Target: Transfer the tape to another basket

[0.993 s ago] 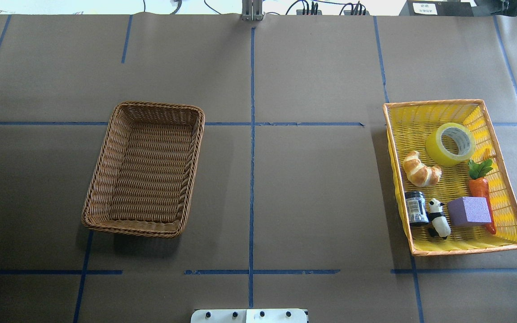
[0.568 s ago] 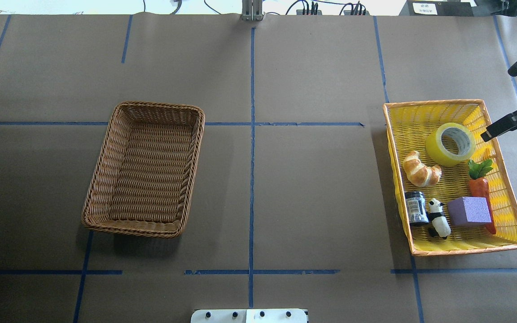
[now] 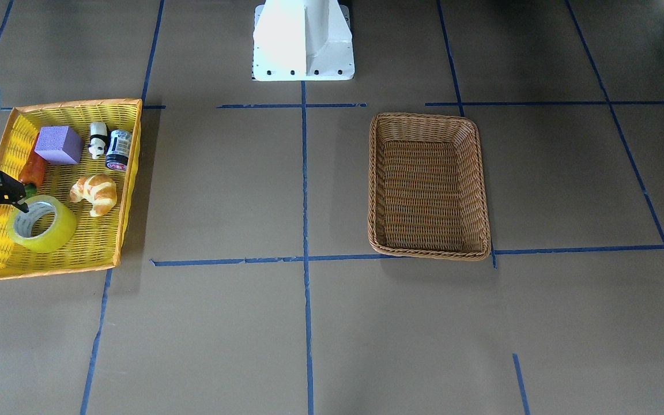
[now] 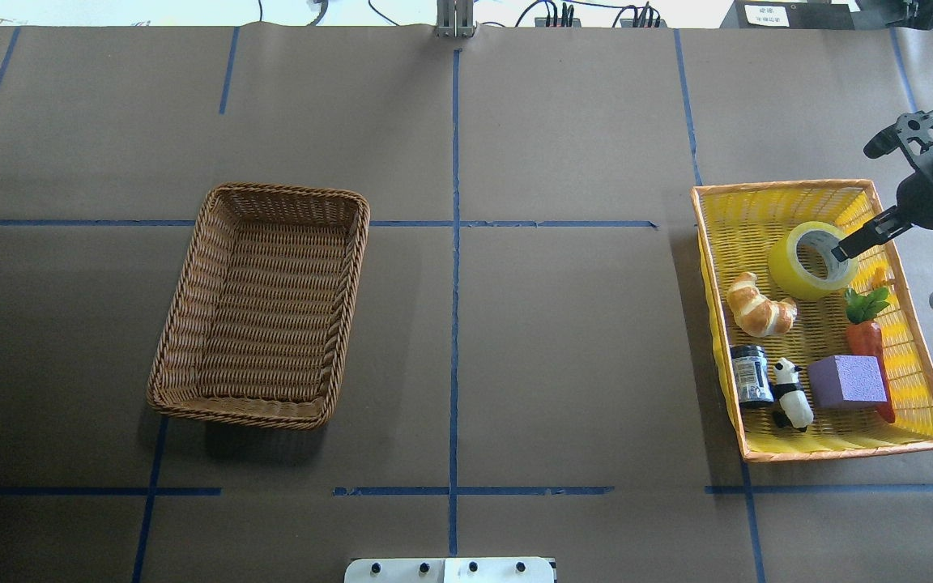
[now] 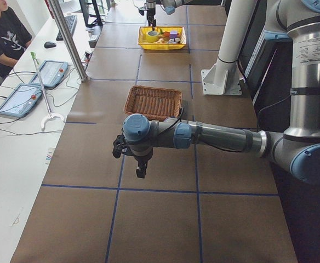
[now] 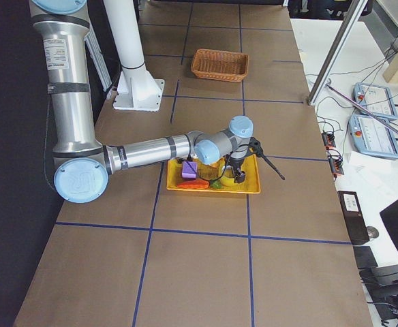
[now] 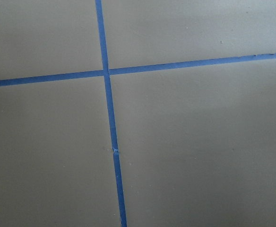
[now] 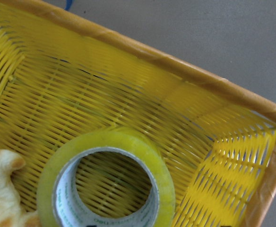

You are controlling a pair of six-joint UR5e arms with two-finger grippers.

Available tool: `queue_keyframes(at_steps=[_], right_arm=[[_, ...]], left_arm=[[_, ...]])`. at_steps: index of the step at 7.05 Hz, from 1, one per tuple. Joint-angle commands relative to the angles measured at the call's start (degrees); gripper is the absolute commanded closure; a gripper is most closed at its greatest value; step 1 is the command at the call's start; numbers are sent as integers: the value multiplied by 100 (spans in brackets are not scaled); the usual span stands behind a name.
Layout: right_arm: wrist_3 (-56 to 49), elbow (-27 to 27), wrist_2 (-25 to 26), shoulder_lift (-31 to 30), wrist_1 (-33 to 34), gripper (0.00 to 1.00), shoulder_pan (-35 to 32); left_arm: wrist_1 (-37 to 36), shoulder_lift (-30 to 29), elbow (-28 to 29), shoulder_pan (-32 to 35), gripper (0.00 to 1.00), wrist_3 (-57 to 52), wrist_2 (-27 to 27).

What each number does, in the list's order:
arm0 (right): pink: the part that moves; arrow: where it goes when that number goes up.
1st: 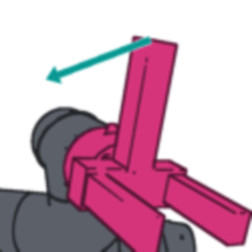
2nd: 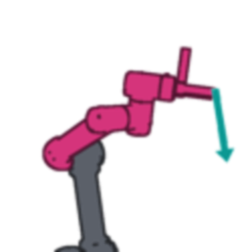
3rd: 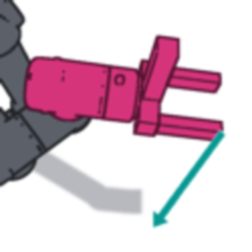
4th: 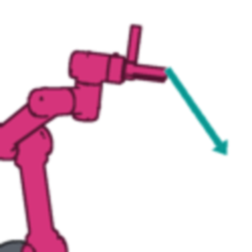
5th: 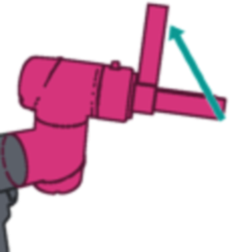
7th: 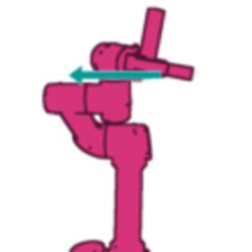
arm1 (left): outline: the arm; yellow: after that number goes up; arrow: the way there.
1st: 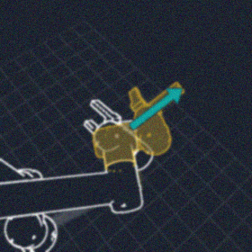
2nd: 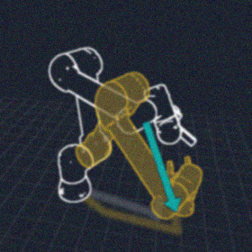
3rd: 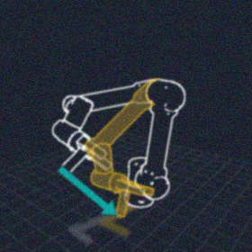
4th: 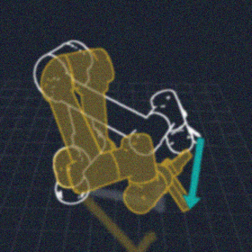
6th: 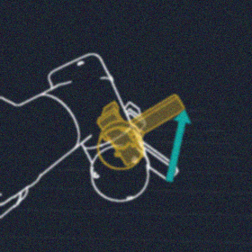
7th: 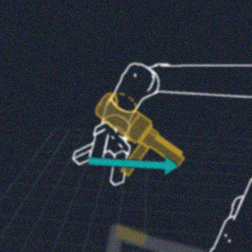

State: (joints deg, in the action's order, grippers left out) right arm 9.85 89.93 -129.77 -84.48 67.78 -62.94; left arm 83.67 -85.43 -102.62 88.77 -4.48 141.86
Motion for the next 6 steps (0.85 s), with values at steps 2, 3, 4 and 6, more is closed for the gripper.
queue_keyframes(at_steps=[2, 3, 4, 6], right_arm=[[17, -396, 13, 212, -212, 14, 98], [26, -441, 13, 265, -212, 23, 107], [17, -459, 5, 266, -212, 52, 107], [9, -467, -4, 275, -212, 94, 107]], left_arm=[[0, 9, -13, 0, 0, 0, 113], [0, 9, -22, 0, 0, 0, 113], [0, 0, -13, 0, 0, 0, 113], [0, 9, -22, 0, 0, 0, 113]])
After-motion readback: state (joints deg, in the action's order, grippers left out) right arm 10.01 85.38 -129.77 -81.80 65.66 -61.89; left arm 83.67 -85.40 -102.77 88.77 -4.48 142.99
